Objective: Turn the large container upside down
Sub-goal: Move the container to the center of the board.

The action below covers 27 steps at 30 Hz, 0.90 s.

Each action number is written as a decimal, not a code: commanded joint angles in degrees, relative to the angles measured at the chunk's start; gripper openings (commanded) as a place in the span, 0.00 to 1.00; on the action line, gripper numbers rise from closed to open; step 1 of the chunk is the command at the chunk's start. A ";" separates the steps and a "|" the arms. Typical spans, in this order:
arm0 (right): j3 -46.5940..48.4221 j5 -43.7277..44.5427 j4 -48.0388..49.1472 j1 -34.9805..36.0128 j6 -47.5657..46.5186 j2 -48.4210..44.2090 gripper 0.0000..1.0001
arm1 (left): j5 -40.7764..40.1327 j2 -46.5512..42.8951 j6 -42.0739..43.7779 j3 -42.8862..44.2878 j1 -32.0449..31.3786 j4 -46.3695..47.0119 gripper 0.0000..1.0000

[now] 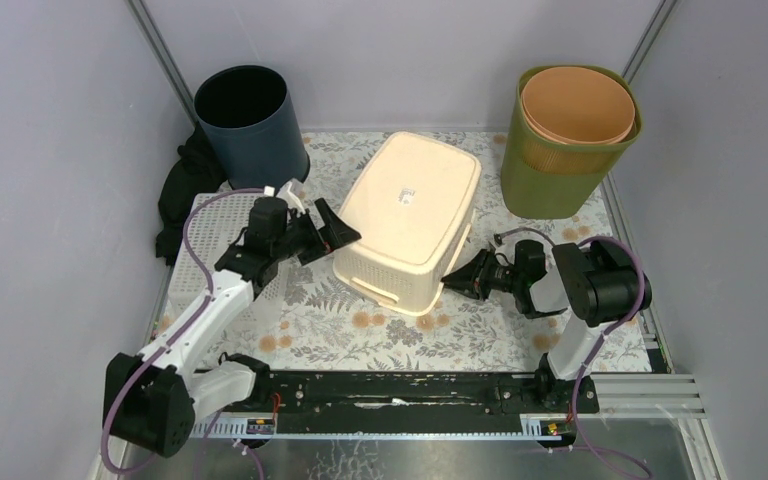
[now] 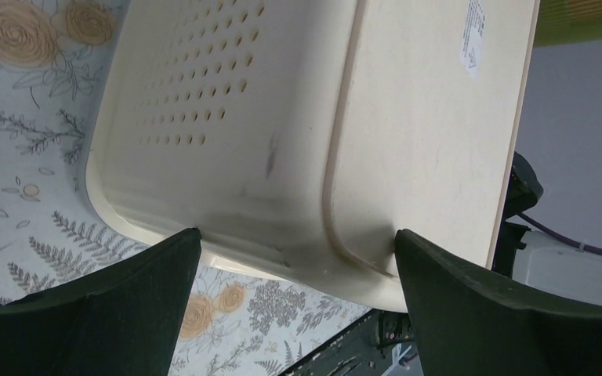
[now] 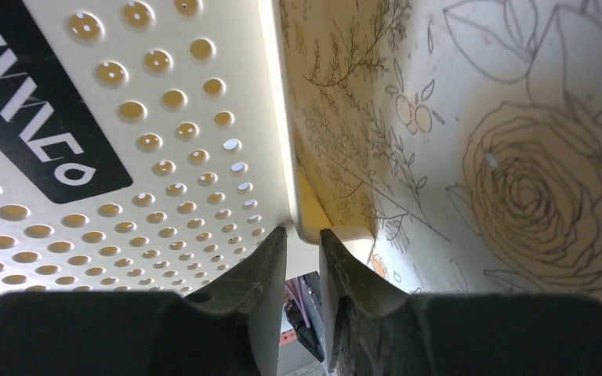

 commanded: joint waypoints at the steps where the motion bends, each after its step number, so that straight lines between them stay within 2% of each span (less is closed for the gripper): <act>1: 3.52 1.26 -2.41 0.18 -2.27 -1.20 0.28 | -2.25 5.00 1.35 3.65 -0.39 4.93 1.00; 14: 13.32 4.84 -6.98 3.57 -1.88 1.72 0.28 | -3.66 20.82 2.15 15.83 -0.44 8.00 1.00; 27: 27.22 10.72 -13.11 9.50 -0.89 7.26 0.29 | -5.63 34.59 3.31 32.87 0.56 6.93 1.00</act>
